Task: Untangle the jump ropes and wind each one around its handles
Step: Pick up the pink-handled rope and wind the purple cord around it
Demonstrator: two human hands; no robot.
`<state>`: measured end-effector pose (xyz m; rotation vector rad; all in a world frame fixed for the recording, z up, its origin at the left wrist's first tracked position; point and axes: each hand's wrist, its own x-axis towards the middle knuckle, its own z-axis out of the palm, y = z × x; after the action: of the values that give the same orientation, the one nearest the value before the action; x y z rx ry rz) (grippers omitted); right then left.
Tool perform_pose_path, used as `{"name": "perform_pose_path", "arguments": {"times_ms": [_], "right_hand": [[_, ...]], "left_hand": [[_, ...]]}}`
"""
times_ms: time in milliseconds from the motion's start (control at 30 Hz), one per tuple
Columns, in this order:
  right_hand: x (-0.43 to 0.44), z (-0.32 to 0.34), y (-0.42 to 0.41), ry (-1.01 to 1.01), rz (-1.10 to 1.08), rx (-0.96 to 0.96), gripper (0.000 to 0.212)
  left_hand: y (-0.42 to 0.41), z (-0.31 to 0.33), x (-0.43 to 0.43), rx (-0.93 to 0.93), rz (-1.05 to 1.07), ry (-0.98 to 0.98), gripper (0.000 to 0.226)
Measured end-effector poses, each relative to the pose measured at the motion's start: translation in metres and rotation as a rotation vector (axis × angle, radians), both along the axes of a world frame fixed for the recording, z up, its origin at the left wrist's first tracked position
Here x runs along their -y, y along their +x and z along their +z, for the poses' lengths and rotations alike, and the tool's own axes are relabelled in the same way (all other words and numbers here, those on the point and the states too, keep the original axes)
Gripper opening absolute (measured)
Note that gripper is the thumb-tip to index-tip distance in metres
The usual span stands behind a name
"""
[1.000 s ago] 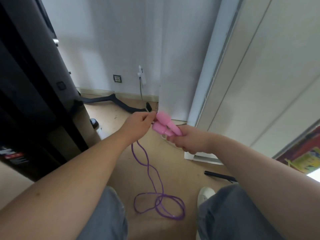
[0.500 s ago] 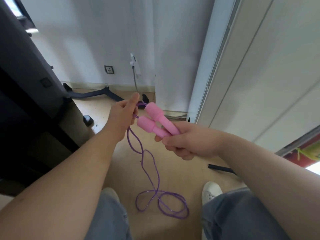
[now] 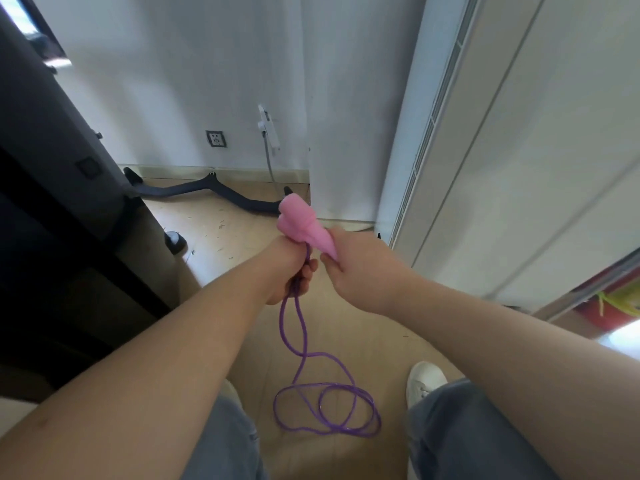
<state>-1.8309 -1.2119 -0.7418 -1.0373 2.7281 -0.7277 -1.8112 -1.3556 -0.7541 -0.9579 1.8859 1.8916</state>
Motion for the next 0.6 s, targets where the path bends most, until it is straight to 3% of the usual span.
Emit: {"name": "perform_pose_path", "arguments": {"times_ms": [133, 233, 300, 400, 533, 600], "right_hand": [[0.014, -0.01, 0.001, 0.133, -0.098, -0.072, 0.008], [0.012, -0.013, 0.0, 0.263, -0.128, -0.079, 0.016], [0.008, -0.011, 0.0, 0.315, -0.117, -0.099, 0.017], [0.005, -0.005, 0.003, 0.436, -0.074, -0.117, 0.02], [0.006, 0.008, 0.005, 0.584, 0.11, -0.263, 0.056], [0.01, 0.013, 0.001, 0.624, 0.125, -0.31, 0.044]], "left_hand": [[0.008, 0.003, -0.006, 0.034, -0.17, -0.227, 0.025], [0.015, 0.004, -0.015, -0.098, -0.595, -0.66, 0.029], [0.017, 0.007, -0.01, -0.196, -0.756, -0.885, 0.031], [0.022, 0.013, 0.009, -0.262, -0.882, -0.947, 0.027], [0.032, 0.017, 0.021, -0.272, -0.965, -0.945, 0.015], [0.031, 0.018, 0.022, -0.299, -0.923, -0.936, 0.009]]}}
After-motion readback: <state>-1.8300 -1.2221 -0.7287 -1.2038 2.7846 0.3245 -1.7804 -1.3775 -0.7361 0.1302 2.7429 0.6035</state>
